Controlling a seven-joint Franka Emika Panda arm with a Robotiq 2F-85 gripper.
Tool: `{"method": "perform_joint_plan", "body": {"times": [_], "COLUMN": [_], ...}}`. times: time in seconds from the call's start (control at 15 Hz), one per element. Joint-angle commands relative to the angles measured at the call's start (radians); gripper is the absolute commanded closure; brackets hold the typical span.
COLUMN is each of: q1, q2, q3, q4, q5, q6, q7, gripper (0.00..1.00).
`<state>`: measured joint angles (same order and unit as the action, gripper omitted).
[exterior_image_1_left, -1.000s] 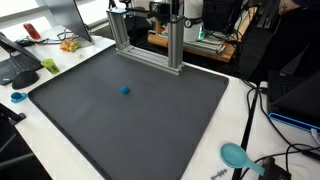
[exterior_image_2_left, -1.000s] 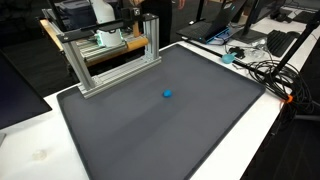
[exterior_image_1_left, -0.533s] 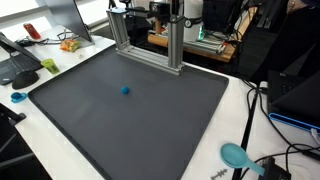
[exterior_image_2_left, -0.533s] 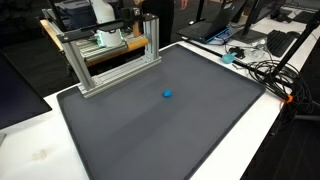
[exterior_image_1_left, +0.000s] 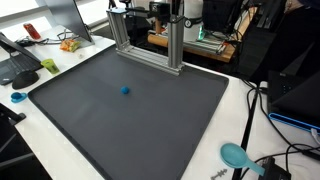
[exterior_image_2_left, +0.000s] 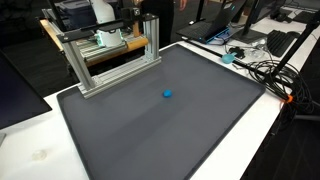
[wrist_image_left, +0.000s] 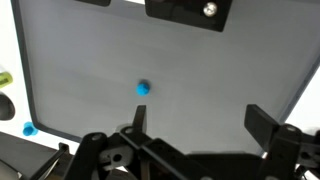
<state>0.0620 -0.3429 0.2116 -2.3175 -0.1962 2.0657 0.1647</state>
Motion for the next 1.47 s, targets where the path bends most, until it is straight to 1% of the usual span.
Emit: {"method": "perform_joint_plan", "body": {"times": [0.0,0.2,0.53,0.6,0.67,0.87,1.4], "q1": [0.009,-0.007,-0.029,-0.032,-0.04,-0.043,-0.039], "q2": [-0.084,-0.149,-0.26,-0.275,-0.208,-0.248,-0.253], "q3": [-0.089,-0.142,-0.207,-0.212,-0.188,-0.195,-0.207], "q4": [-0.123,-0.199,-0.273,-0.281,-0.238,-0.263,-0.288], "q5": [0.045,0.051,0.07,0.075,0.047,0.058,0.072], "q6": [0.082,0.1,0.067,0.051,0.068,0.059,0.044], "q7": [-0.081,-0.109,-0.132,-0.131,-0.107,-0.111,-0.128], "gripper": [0.0,0.0,0.0,0.0,0.0,0.0,0.0]}}
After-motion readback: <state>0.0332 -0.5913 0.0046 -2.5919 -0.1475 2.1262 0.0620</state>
